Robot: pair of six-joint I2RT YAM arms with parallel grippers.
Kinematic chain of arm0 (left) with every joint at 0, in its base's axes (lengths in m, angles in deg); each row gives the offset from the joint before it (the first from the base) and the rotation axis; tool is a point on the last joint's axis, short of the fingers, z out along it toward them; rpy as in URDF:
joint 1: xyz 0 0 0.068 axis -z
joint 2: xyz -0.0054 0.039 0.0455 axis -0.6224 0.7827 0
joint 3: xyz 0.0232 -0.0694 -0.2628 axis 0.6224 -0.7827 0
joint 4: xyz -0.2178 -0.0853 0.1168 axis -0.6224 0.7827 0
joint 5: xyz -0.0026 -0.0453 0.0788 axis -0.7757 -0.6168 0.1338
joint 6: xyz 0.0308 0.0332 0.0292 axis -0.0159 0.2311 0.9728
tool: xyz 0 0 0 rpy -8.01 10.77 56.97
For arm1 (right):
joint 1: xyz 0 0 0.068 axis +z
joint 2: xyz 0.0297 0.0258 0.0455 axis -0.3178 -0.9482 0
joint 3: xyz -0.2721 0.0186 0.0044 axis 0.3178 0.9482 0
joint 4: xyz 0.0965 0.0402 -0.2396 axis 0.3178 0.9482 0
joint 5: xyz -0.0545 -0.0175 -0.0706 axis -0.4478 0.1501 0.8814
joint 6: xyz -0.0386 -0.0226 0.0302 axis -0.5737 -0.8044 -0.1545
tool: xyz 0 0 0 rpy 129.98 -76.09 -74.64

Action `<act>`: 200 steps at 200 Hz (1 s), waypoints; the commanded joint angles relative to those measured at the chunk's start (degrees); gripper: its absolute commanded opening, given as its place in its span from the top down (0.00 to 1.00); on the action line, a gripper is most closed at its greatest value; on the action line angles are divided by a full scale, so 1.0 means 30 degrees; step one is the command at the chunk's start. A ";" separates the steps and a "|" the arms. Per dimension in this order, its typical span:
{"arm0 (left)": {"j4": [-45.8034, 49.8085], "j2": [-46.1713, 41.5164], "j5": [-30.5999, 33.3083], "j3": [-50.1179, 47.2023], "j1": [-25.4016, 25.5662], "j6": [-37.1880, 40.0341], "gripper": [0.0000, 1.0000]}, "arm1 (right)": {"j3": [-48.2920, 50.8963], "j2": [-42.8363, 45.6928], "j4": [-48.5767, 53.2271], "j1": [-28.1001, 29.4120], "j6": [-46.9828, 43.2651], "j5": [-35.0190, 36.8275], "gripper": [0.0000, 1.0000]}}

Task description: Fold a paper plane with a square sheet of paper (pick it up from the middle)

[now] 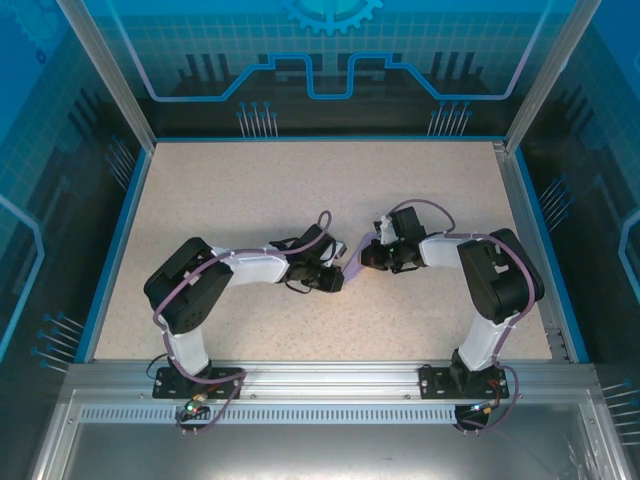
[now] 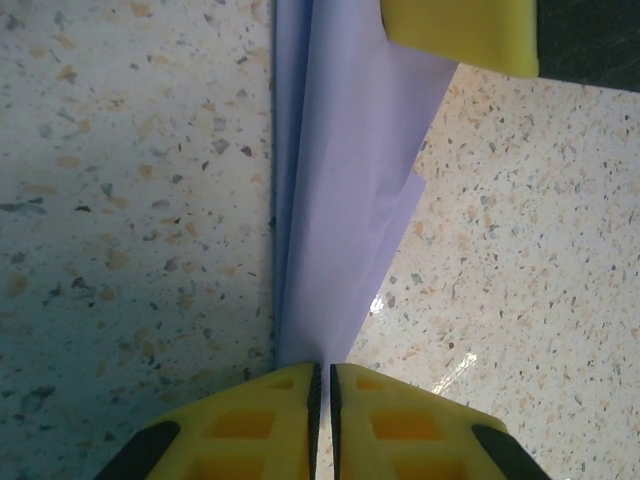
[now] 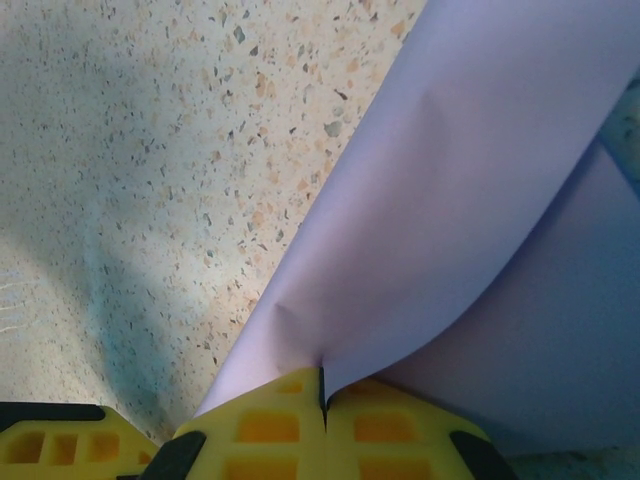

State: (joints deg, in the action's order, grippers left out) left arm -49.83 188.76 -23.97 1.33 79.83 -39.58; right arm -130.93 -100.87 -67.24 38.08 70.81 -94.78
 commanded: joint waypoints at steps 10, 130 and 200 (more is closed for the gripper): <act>-0.0532 0.0437 -0.0730 0.0125 -0.0179 -0.0253 0.86 | 0.0724 -0.0843 0.0581 -0.0270 0.0194 0.0855 1.00; -0.0691 0.1594 -0.0428 -0.0195 -0.0187 0.0162 0.86 | 0.0856 0.0517 0.0867 -0.0280 0.0362 0.0871 0.87; -0.0774 0.1814 0.0101 -0.0799 -0.0232 0.0593 0.86 | 0.0492 0.4138 0.3723 -0.0233 -0.0462 0.2075 0.71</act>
State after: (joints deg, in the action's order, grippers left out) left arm -54.24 191.01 -25.92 1.27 79.26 -39.36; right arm -129.79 -92.68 -61.47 37.97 71.14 -90.41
